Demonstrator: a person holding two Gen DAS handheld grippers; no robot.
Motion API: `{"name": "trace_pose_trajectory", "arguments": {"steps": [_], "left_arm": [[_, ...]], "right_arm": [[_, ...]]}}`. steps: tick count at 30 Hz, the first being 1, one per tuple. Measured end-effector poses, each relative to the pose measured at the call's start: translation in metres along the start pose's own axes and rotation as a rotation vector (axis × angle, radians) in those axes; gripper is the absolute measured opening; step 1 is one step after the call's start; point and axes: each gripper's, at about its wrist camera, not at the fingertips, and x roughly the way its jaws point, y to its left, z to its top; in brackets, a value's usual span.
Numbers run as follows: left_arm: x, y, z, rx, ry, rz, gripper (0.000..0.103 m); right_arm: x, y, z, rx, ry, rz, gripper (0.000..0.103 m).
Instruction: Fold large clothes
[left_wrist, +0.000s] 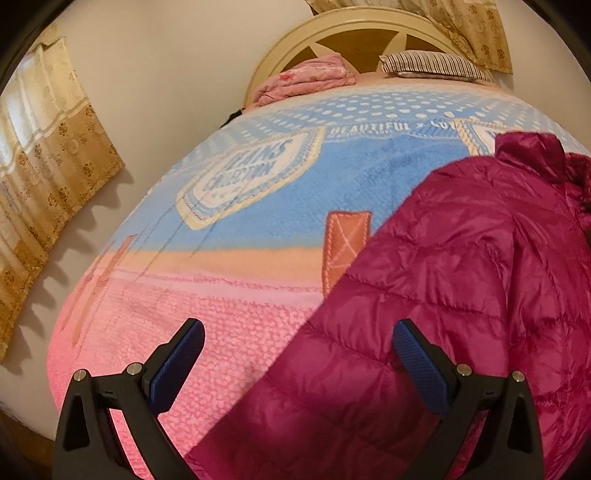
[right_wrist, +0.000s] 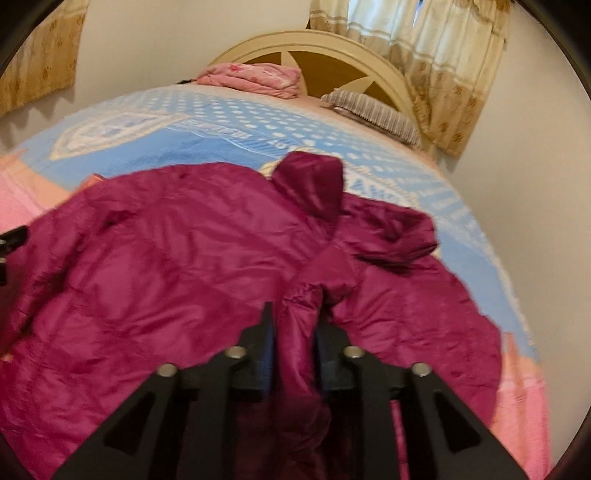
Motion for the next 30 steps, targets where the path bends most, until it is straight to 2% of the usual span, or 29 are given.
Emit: {"name": "trace_pose_trajectory", "arguments": {"steps": [1, 2, 6, 9, 11, 13, 15, 16, 19, 21, 26, 28, 30], "left_arm": [[-0.003, 0.002, 0.003, -0.005, -0.008, 0.010, 0.102], [-0.006, 0.005, 0.006, -0.015, -0.018, 0.022, 0.102], [-0.022, 0.017, 0.018, -0.083, -0.043, 0.054, 0.102], [-0.042, 0.016, 0.025, -0.097, -0.083, 0.065, 0.102], [-0.057, 0.008, 0.029, -0.092, -0.109, 0.061, 0.102], [-0.068, -0.003, 0.032, -0.084, -0.123, 0.048, 0.102], [-0.078, -0.017, 0.035, -0.074, -0.136, 0.028, 0.102], [-0.085, -0.029, 0.037, -0.063, -0.145, 0.009, 0.102], [-0.100, -0.060, 0.043, -0.028, -0.174, -0.031, 0.102], [-0.109, -0.087, 0.048, 0.010, -0.188, -0.059, 0.102], [-0.117, -0.162, 0.063, 0.089, -0.223, -0.106, 0.102], [-0.109, -0.190, 0.066, 0.126, -0.232, -0.065, 0.102], [-0.093, -0.210, 0.067, 0.159, -0.232, 0.005, 0.102]], "right_arm": [[-0.004, 0.002, 0.000, 0.006, -0.007, 0.025, 0.068], [-0.011, 0.004, 0.000, 0.011, -0.023, 0.047, 0.073], [-0.043, 0.010, 0.005, 0.009, -0.084, 0.097, 0.074], [-0.067, 0.001, 0.006, 0.049, -0.123, 0.133, 0.072], [-0.080, -0.011, 0.002, 0.076, -0.144, 0.153, 0.064], [-0.089, -0.024, -0.003, 0.103, -0.149, 0.178, 0.048], [-0.092, -0.039, -0.010, 0.140, -0.148, 0.185, 0.041], [-0.093, -0.047, -0.013, 0.158, -0.148, 0.184, 0.041], [-0.093, -0.084, -0.032, 0.227, -0.142, 0.119, 0.037], [-0.084, -0.121, -0.048, 0.302, -0.096, 0.051, 0.033], [-0.058, -0.213, -0.082, 0.515, -0.009, -0.122, 0.033], [-0.044, -0.239, -0.090, 0.572, 0.016, -0.168, 0.034], [-0.023, -0.257, -0.093, 0.617, 0.051, -0.164, 0.034]]}}
